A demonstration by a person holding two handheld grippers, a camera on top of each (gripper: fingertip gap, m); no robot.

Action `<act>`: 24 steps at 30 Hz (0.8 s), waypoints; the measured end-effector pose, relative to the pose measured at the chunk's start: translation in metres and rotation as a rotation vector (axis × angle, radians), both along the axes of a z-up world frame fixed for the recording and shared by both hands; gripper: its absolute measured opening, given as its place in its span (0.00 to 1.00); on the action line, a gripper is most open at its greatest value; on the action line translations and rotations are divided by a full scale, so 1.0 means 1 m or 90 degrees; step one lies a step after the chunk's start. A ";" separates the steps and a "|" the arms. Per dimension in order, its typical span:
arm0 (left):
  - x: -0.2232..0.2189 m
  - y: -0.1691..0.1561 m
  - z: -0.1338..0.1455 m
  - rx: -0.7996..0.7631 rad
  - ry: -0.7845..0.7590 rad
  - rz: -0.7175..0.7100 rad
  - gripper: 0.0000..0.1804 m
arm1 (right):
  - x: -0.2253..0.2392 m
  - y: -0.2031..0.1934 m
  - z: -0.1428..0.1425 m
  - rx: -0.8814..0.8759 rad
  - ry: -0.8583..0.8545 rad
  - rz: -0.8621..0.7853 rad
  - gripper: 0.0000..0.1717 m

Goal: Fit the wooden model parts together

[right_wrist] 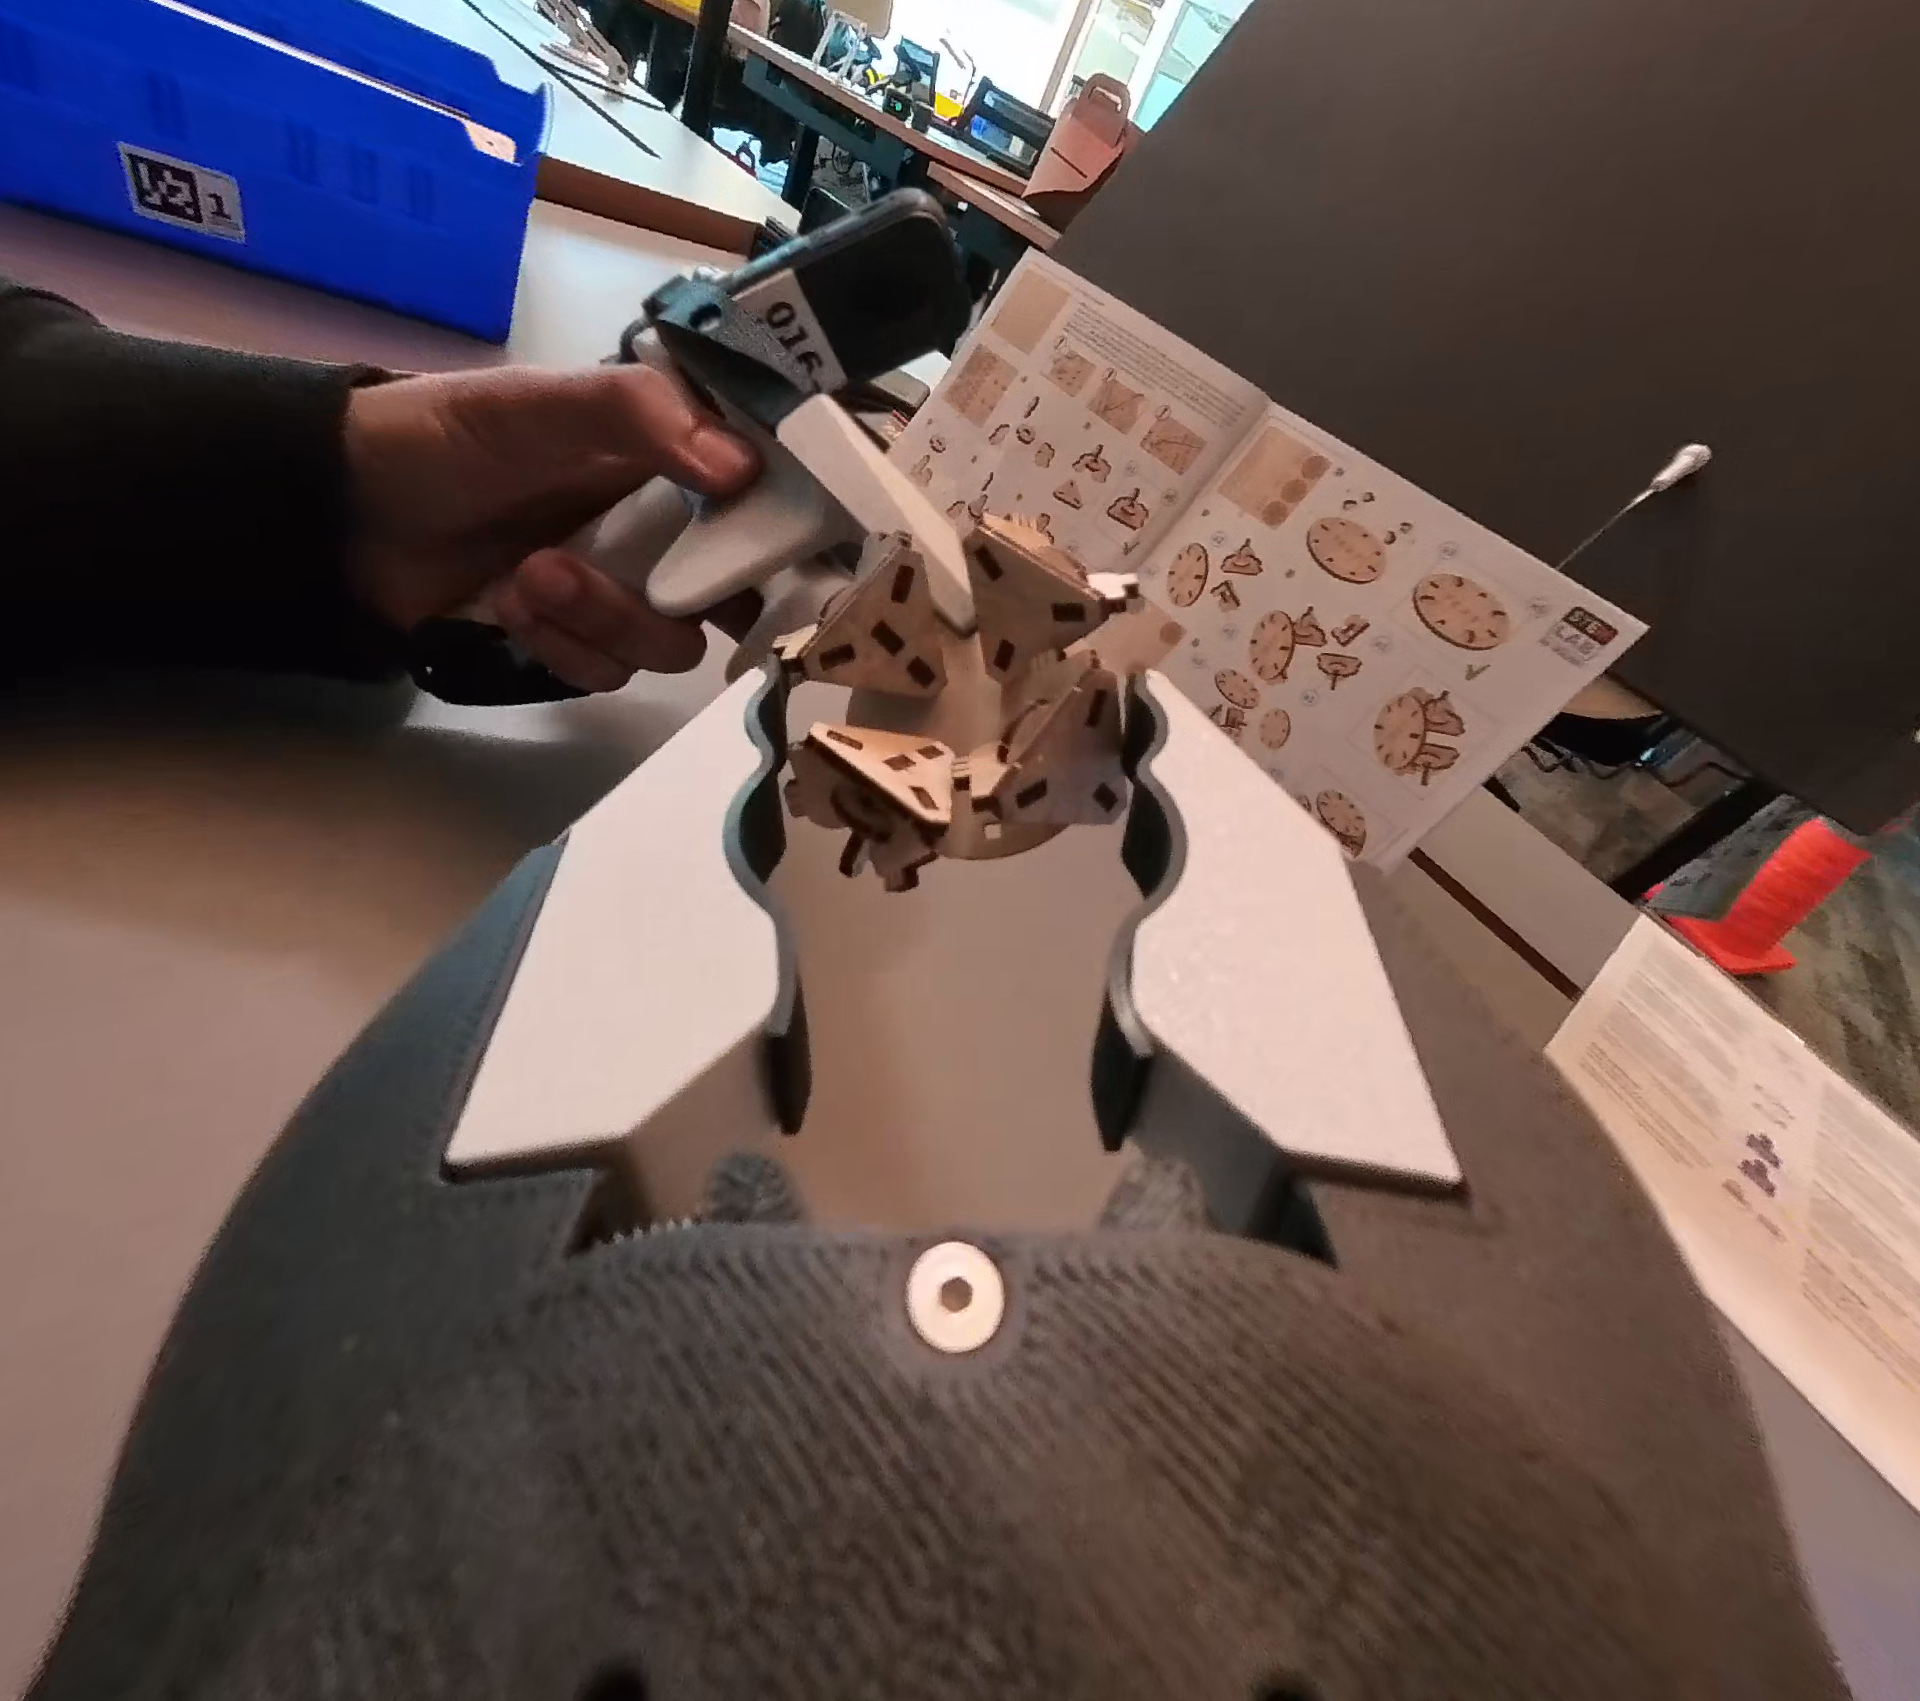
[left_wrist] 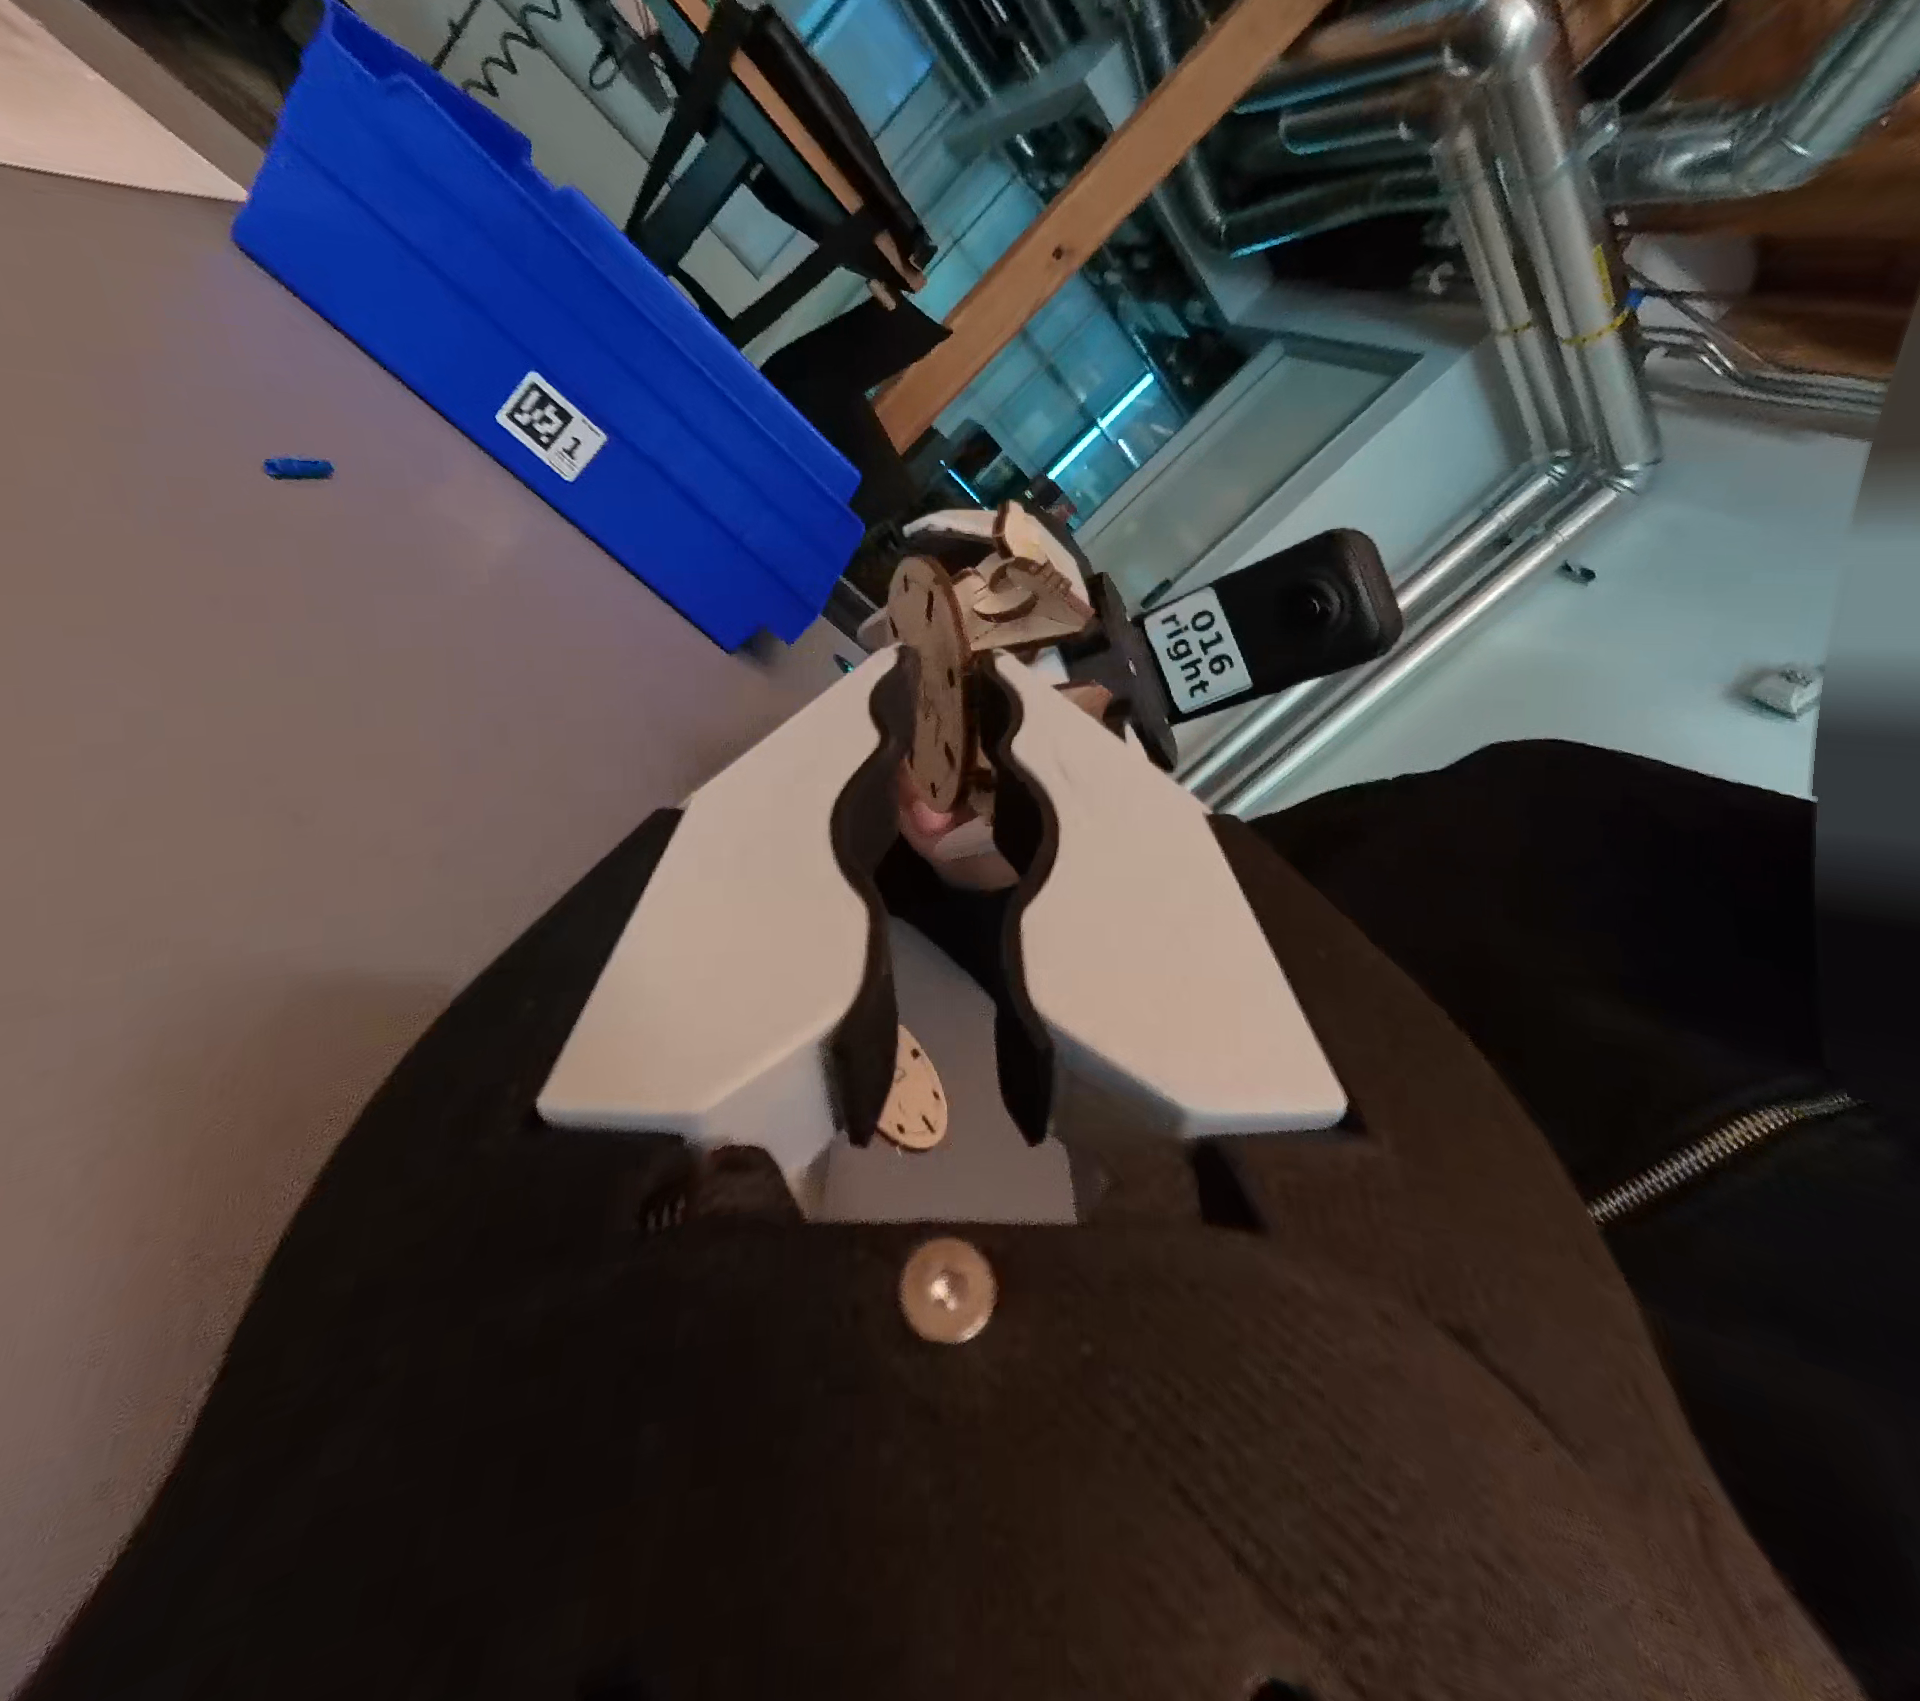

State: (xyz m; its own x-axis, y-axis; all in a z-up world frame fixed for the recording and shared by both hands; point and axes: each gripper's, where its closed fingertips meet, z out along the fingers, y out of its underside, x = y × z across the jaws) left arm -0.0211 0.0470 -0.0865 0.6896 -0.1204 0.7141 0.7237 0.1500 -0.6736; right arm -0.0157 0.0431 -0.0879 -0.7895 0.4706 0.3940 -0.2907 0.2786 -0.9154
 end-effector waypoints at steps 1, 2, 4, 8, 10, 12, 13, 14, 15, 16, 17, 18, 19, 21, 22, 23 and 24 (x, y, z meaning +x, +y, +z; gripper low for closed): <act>0.002 0.001 0.000 0.003 0.000 -0.010 0.03 | 0.000 0.000 -0.001 0.004 0.002 0.000 0.37; 0.002 0.001 -0.001 0.002 -0.002 -0.011 0.04 | 0.000 -0.001 -0.001 0.005 0.004 0.000 0.37; 0.001 0.002 -0.002 -0.001 0.004 -0.008 0.03 | -0.001 -0.001 -0.003 0.007 0.006 -0.002 0.37; -0.007 0.000 -0.008 -0.075 0.088 0.065 0.00 | -0.003 0.000 -0.009 0.020 0.016 -0.007 0.37; -0.020 -0.009 -0.006 -0.140 0.186 0.174 0.00 | -0.006 0.003 -0.009 0.024 0.033 -0.026 0.37; -0.030 -0.022 -0.001 -0.205 0.277 0.274 0.00 | -0.008 0.009 -0.004 0.009 0.057 -0.043 0.33; -0.032 -0.027 0.002 -0.237 0.322 0.311 0.00 | -0.008 0.013 0.000 -0.005 0.074 -0.054 0.31; -0.033 -0.029 0.003 -0.276 0.370 0.340 0.00 | -0.009 0.016 0.005 -0.017 0.094 -0.066 0.27; -0.033 -0.030 0.002 -0.319 0.420 0.362 0.00 | -0.008 0.018 0.010 -0.027 0.114 -0.074 0.25; -0.032 -0.028 0.001 -0.362 0.470 0.376 0.00 | -0.006 0.019 0.013 -0.035 0.131 -0.079 0.23; -0.030 -0.025 -0.002 -0.400 0.516 0.381 0.00 | -0.005 0.019 0.014 -0.034 0.144 -0.081 0.23; -0.028 -0.020 -0.006 -0.432 0.555 0.376 0.00 | -0.005 0.019 0.013 -0.024 0.153 -0.086 0.23; -0.024 -0.014 -0.010 -0.457 0.589 0.367 0.00 | -0.006 0.018 0.010 -0.008 0.158 -0.091 0.24; -0.019 -0.005 -0.016 -0.487 0.632 0.351 0.00 | -0.007 0.016 0.002 0.028 0.164 -0.094 0.25; -0.017 -0.001 -0.019 -0.493 0.641 0.344 0.00 | -0.008 0.016 0.000 0.045 0.171 -0.099 0.25; -0.016 0.001 -0.020 -0.494 0.642 0.337 0.00 | -0.009 0.017 -0.003 0.059 0.177 -0.105 0.25; -0.015 0.002 -0.020 -0.489 0.637 0.331 0.00 | -0.009 0.017 -0.006 0.073 0.180 -0.105 0.24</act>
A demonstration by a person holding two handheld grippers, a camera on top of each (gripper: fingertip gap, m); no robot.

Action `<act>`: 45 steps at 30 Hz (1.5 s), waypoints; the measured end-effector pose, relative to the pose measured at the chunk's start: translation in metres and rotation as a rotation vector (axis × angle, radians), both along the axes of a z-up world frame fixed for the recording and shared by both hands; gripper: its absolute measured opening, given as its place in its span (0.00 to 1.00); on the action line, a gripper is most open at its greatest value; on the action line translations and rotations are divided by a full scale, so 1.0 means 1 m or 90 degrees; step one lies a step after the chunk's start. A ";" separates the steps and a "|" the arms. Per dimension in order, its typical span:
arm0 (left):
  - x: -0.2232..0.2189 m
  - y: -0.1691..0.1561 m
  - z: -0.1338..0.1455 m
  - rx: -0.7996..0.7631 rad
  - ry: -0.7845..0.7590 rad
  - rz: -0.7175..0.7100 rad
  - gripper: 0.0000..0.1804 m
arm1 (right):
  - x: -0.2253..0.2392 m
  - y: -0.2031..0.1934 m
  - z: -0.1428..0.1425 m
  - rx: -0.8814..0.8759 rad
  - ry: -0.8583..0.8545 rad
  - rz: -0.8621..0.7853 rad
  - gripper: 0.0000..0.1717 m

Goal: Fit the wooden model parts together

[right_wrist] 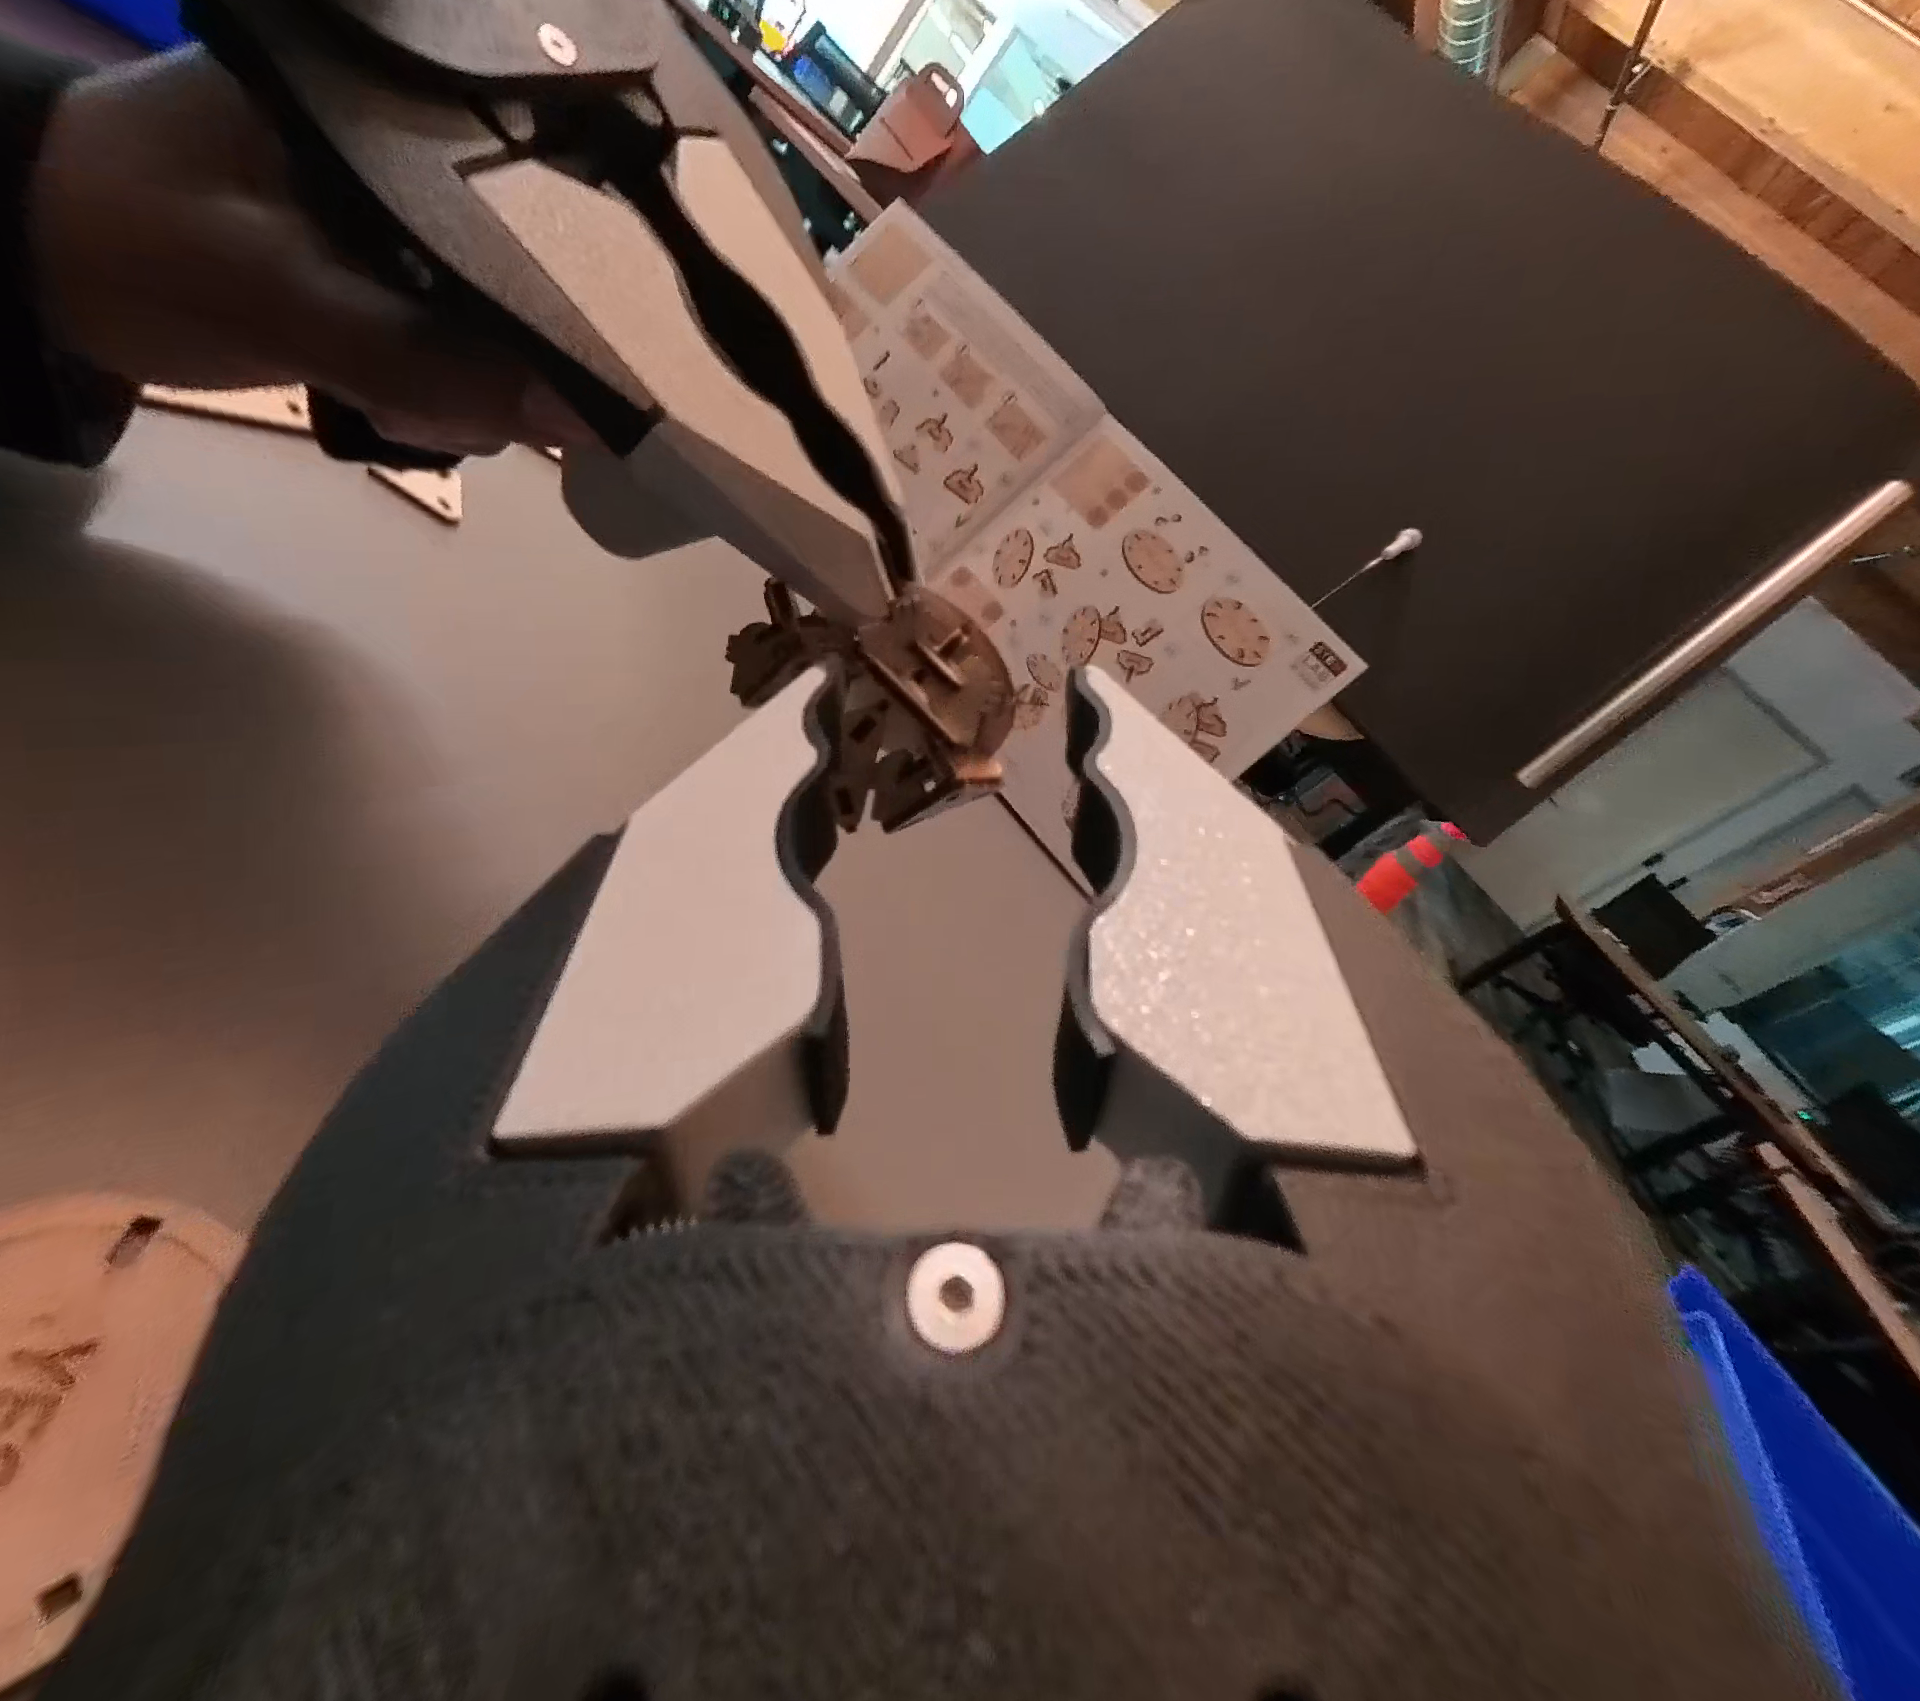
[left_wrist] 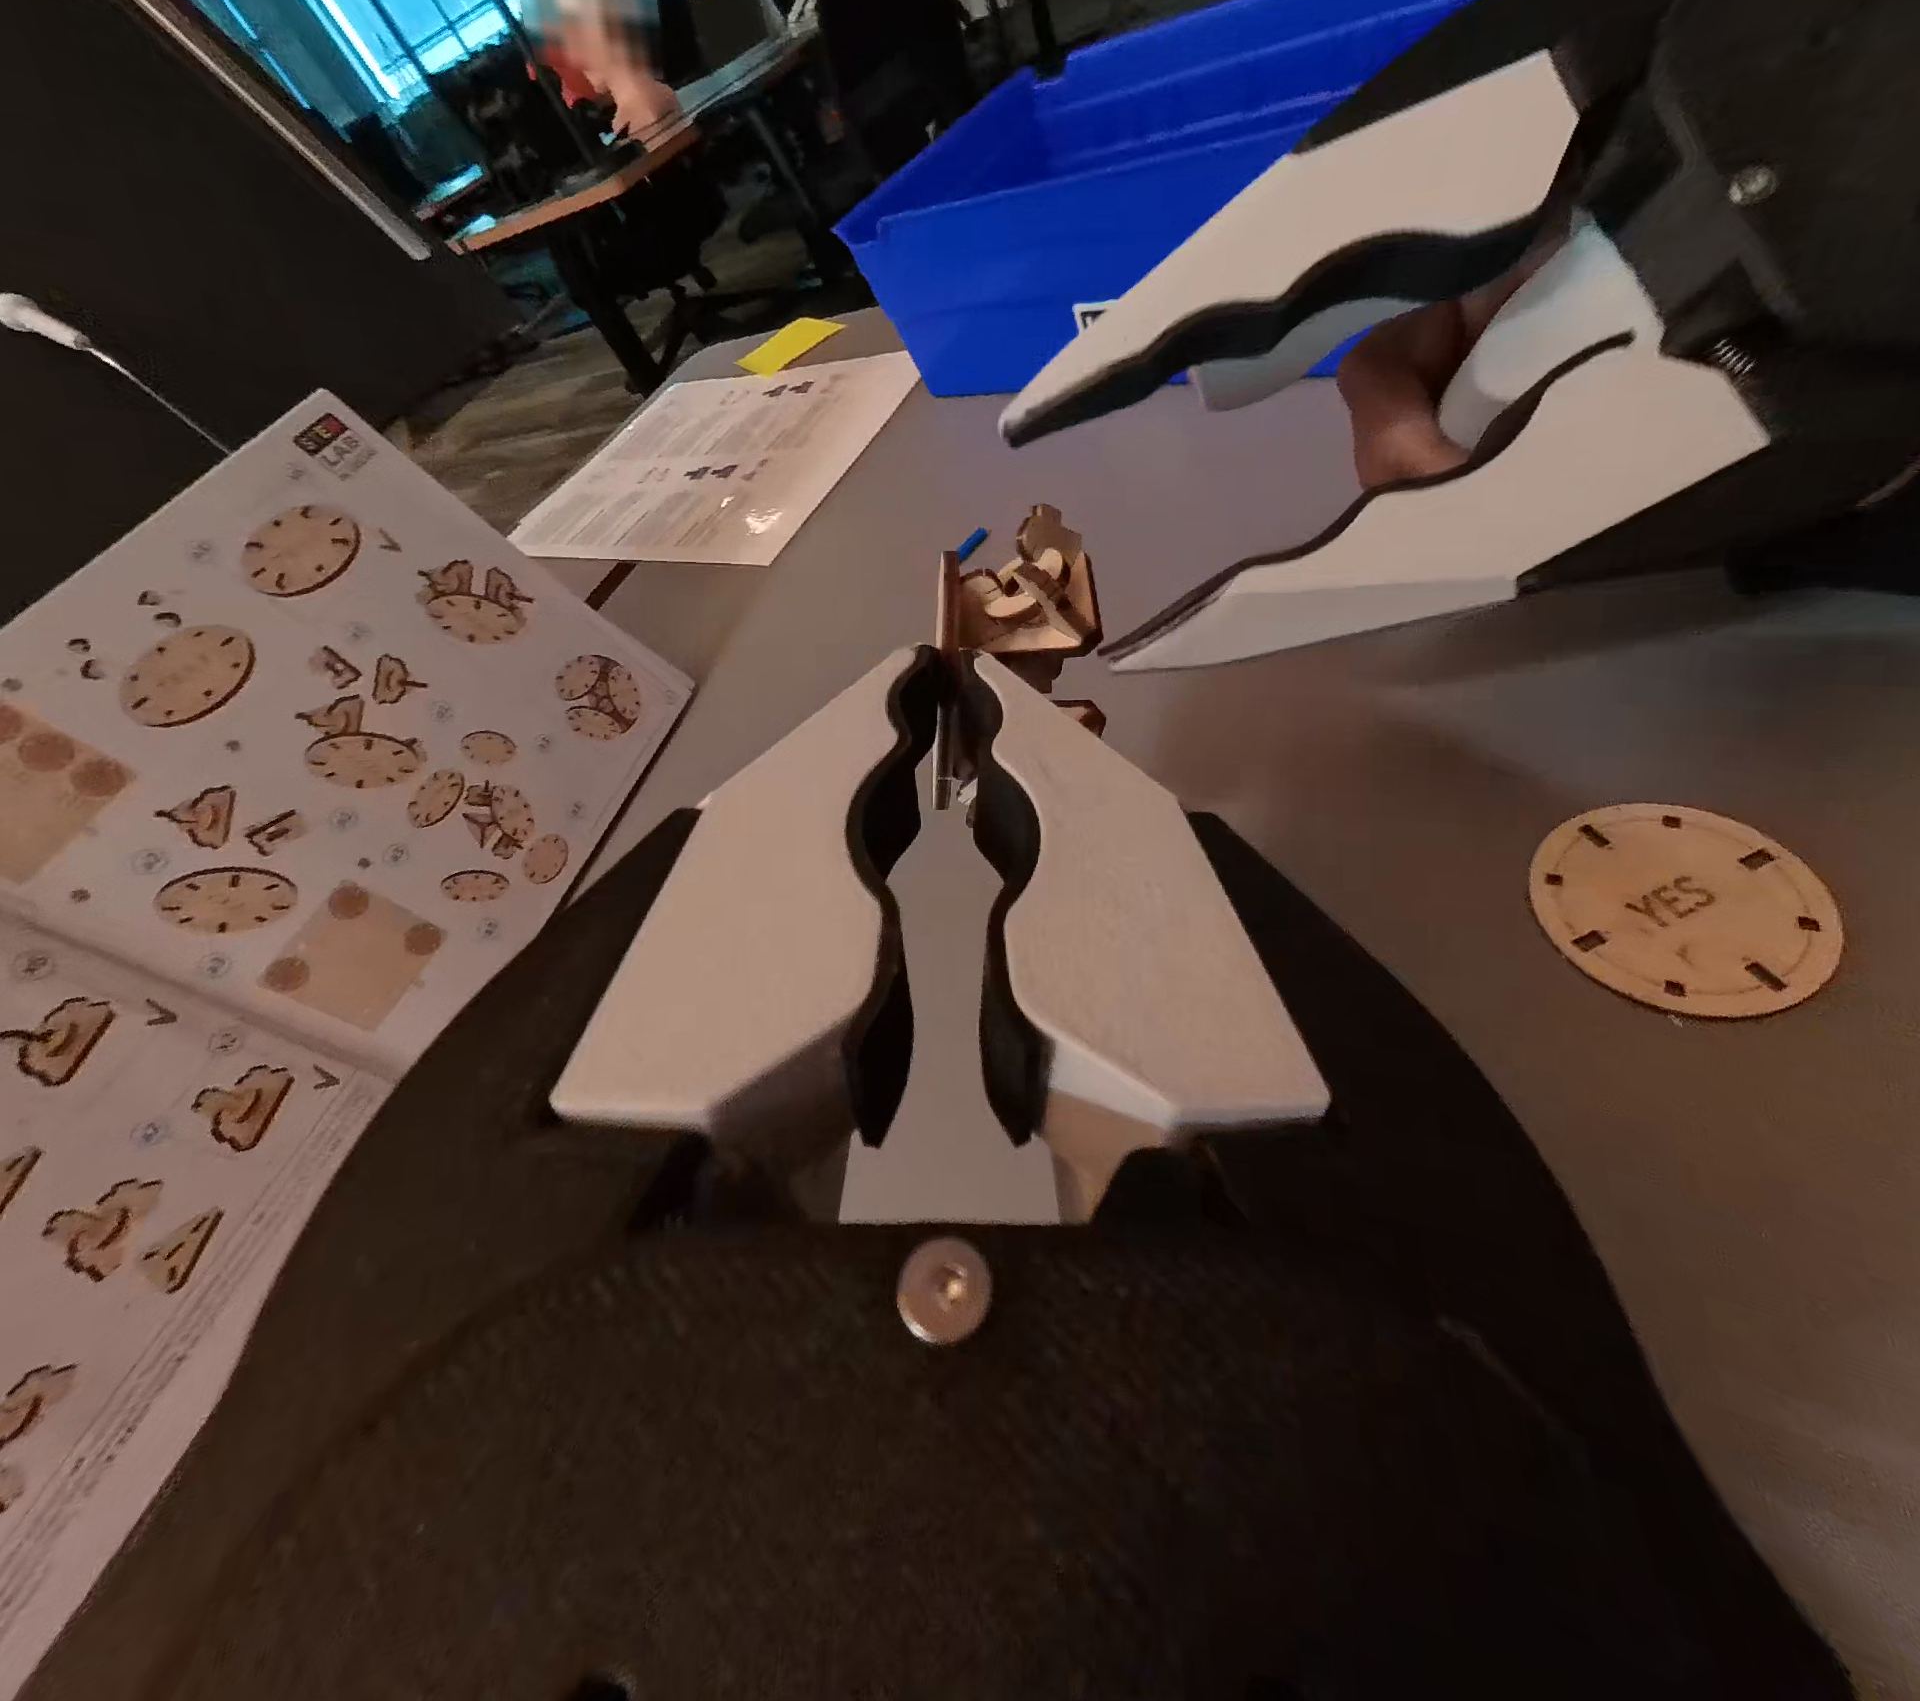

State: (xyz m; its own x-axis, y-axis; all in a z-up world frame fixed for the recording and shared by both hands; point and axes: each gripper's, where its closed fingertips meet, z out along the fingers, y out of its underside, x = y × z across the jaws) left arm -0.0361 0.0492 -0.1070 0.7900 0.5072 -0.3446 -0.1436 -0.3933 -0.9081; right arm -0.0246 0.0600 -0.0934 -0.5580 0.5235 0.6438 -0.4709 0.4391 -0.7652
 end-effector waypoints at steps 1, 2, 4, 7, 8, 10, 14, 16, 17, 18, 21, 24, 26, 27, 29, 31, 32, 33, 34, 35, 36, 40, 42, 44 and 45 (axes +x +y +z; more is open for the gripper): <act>0.001 0.001 0.000 0.008 -0.007 -0.006 0.00 | 0.000 0.000 -0.003 0.011 -0.001 -0.001 0.24; 0.002 0.002 0.001 0.016 -0.014 -0.012 0.00 | -0.001 0.001 -0.005 0.018 -0.003 -0.002 0.23; 0.004 0.004 0.000 0.020 -0.023 -0.025 0.01 | 0.000 0.000 -0.006 0.019 -0.009 0.004 0.20; 0.008 0.008 -0.002 0.008 -0.017 -0.041 0.01 | 0.003 -0.002 -0.008 0.027 -0.013 0.015 0.16; 0.009 0.008 -0.003 0.006 -0.013 -0.042 0.00 | 0.003 -0.002 -0.009 0.029 -0.016 0.017 0.16; 0.009 0.007 -0.003 0.012 -0.019 -0.052 0.01 | 0.004 -0.003 -0.009 0.026 -0.023 0.023 0.16; 0.011 0.008 -0.004 0.028 -0.040 -0.073 0.00 | 0.004 -0.002 -0.013 0.029 -0.038 0.030 0.17; 0.011 0.008 -0.006 0.028 -0.046 -0.075 0.00 | 0.003 -0.001 -0.015 0.025 -0.054 0.035 0.16; 0.012 0.008 -0.006 0.029 -0.047 -0.079 0.00 | 0.004 -0.001 -0.014 0.018 -0.063 0.041 0.15; 0.012 0.009 -0.006 0.031 -0.048 -0.083 0.00 | 0.005 -0.001 -0.013 0.010 -0.071 0.048 0.15; 0.014 0.009 -0.005 0.042 -0.053 -0.096 0.00 | 0.007 -0.001 -0.012 -0.009 -0.093 0.065 0.15; 0.014 0.011 -0.007 0.050 -0.060 -0.108 0.01 | 0.007 -0.001 -0.012 -0.014 -0.110 0.070 0.15; 0.016 0.013 -0.009 0.050 -0.069 -0.123 0.01 | 0.010 -0.002 -0.012 -0.023 -0.132 0.086 0.15; 0.016 0.013 -0.008 0.058 -0.071 -0.124 0.01 | 0.009 -0.001 -0.012 -0.028 -0.141 0.089 0.15; 0.018 0.014 -0.006 0.070 -0.082 -0.133 0.01 | 0.011 -0.001 -0.010 -0.043 -0.159 0.102 0.15; 0.019 0.013 -0.003 0.086 -0.091 -0.138 0.01 | 0.012 -0.001 -0.007 -0.060 -0.173 0.114 0.15; 0.018 0.012 -0.001 0.095 -0.094 -0.134 0.01 | 0.012 -0.001 -0.006 -0.065 -0.171 0.113 0.15; 0.016 0.011 0.002 0.105 -0.092 -0.124 0.00 | 0.010 0.000 -0.006 -0.065 -0.165 0.104 0.15; 0.014 0.010 0.003 0.110 -0.084 -0.108 0.00 | 0.009 0.001 -0.006 -0.065 -0.155 0.093 0.14; 0.010 0.008 0.003 0.107 -0.075 -0.088 0.00 | 0.007 0.002 -0.004 -0.068 -0.139 0.082 0.14; 0.007 0.006 0.002 0.100 -0.070 -0.072 0.00 | 0.007 0.003 -0.001 -0.071 -0.123 0.074 0.14; -0.002 0.002 -0.004 0.100 -0.088 -0.034 0.00 | 0.006 0.006 0.002 -0.062 -0.085 0.052 0.13; -0.006 0.000 -0.004 0.110 -0.095 -0.017 0.00 | 0.008 0.004 0.002 -0.051 -0.072 0.050 0.10; -0.007 0.000 -0.003 0.121 -0.106 -0.013 0.00 | 0.010 0.001 0.001 -0.032 -0.056 0.046 0.08; -0.007 0.000 -0.004 0.121 -0.114 -0.014 0.00 | 0.010 0.001 -0.001 -0.014 -0.038 0.035 0.07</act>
